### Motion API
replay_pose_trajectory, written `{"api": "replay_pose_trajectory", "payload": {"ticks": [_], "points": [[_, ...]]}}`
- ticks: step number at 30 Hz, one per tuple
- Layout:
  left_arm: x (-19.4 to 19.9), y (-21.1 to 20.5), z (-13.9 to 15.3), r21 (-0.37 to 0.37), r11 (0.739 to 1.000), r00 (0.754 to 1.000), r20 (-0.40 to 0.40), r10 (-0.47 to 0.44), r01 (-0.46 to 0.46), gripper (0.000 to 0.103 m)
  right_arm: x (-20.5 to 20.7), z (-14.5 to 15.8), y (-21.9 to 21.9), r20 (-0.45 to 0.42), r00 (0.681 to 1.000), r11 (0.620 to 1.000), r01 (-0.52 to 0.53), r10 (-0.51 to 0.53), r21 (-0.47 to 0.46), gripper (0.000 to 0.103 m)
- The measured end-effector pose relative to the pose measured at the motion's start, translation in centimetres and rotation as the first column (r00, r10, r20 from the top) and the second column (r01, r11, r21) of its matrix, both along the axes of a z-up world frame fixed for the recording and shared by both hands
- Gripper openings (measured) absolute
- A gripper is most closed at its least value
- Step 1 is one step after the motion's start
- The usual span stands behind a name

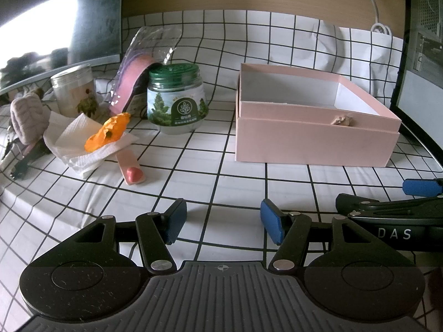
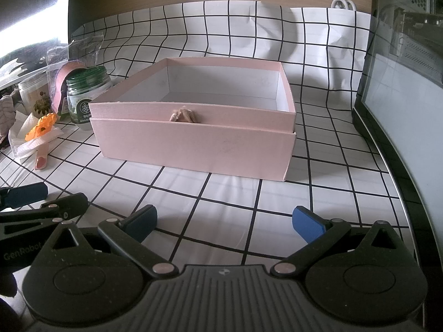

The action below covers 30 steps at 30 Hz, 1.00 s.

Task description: Organize soft objects

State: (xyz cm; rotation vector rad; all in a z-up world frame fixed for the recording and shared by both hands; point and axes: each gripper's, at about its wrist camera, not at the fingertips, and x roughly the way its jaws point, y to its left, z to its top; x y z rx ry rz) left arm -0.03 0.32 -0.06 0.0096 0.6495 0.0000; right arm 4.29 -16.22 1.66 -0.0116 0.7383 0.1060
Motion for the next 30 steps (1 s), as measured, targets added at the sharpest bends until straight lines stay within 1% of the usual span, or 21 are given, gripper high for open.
{"api": "replay_pose_trajectory", "payload": {"ticks": [12,14,16,18,20,23,24,25,26,27,28,30], "points": [[0.0,0.0,0.0,0.001,1.0,1.0,0.0,0.0,0.0,0.065,-0.1,-0.7,0.2,-0.005,1.0,1.0,0.0,0.0,0.0,0.103],[0.0,0.0,0.0,-0.002,1.0,1.0,0.0,0.0,0.0,0.065,0.4,-0.4,0.1,-0.059,0.998,1.0,-0.027,0.027,-0.004,0.103],[-0.1,0.1,0.1,-0.015,1.0,1.0,0.002,0.0,0.0,0.064,0.8,-0.7,0.3,-0.115,0.993,1.0,-0.014,0.015,0.006,0.103],[-0.1,0.7,0.1,-0.048,0.999,1.0,0.005,-0.015,0.015,0.063,0.9,-0.7,0.6,-0.132,0.991,1.0,0.013,-0.015,-0.012,0.103],[0.1,1.6,0.4,-0.079,0.995,0.998,-0.006,-0.063,0.062,0.063,1.0,-0.5,1.0,-0.147,0.988,0.999,0.051,-0.053,-0.019,0.103],[1.1,4.3,1.2,-0.173,0.97,0.983,-0.044,-0.179,0.169,0.063,0.3,0.1,1.2,-0.168,0.983,0.997,0.072,-0.075,-0.025,0.103],[1.4,5.6,1.7,-0.206,0.959,0.977,-0.056,-0.208,0.192,0.063,0.3,0.3,1.4,-0.183,0.98,0.997,0.076,-0.079,-0.028,0.103],[1.6,7.1,2.3,-0.235,0.95,0.974,-0.052,-0.222,0.204,0.063,0.4,0.5,1.8,-0.206,0.974,0.995,0.092,-0.096,-0.028,0.103],[1.7,8.9,3.1,-0.256,0.944,0.974,-0.033,-0.225,0.209,0.063,0.7,0.7,2.3,-0.224,0.967,0.993,0.117,-0.119,-0.022,0.102],[1.7,10.6,3.9,-0.266,0.941,0.976,-0.012,-0.219,0.208,0.063,0.9,1.1,3.2,-0.223,0.964,0.989,0.144,-0.145,-0.019,0.098],[1.8,12.5,4.6,-0.275,0.94,0.978,0.003,-0.209,0.202,0.063,1.1,1.9,4.5,-0.2,0.965,0.985,0.17,-0.17,-0.02,0.097],[2.3,17.3,6.3,-0.298,0.938,0.984,0.041,-0.174,0.178,0.063,1.5,3.9,7.0,-0.126,0.971,0.979,0.205,-0.205,-0.013,0.096]]}}
